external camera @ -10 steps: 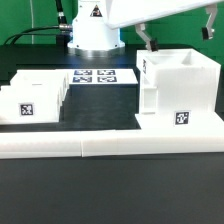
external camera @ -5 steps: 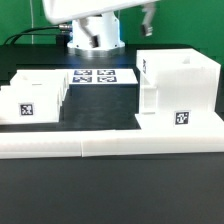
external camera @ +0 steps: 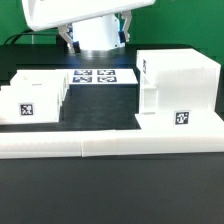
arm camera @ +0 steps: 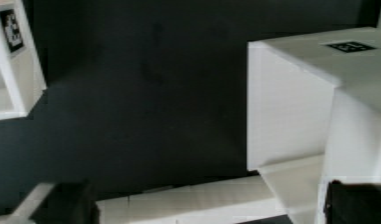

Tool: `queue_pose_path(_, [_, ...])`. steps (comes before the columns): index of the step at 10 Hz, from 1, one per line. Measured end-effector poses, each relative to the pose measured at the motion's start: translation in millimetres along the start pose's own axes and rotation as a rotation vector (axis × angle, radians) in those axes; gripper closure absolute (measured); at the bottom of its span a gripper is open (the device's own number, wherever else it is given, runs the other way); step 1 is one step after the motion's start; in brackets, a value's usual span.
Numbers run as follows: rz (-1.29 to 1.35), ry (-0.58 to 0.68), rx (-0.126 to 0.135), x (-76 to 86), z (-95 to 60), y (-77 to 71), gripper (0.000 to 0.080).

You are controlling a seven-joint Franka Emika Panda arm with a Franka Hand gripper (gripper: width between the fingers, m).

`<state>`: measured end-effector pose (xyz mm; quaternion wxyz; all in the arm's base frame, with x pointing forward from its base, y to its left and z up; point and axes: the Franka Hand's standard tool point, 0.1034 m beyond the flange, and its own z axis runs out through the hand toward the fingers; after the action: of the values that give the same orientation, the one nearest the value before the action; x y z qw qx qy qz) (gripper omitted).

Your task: Assemble drawer

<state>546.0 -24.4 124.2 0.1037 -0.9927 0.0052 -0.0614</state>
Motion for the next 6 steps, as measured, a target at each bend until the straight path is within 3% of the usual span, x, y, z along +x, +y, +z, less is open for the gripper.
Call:
queue_pose_path(2, [0.046,-0.041,-0.004,-19.4,8.9,26.9,0.0151])
queue_pose_path(4, [0.078,-0.068,-0.015,-31.2,22.3,42.9,0.0151])
queue_pose_path(6, [0.079,-0.062,-0.025,-32.3,24.3,47.2,0.0151])
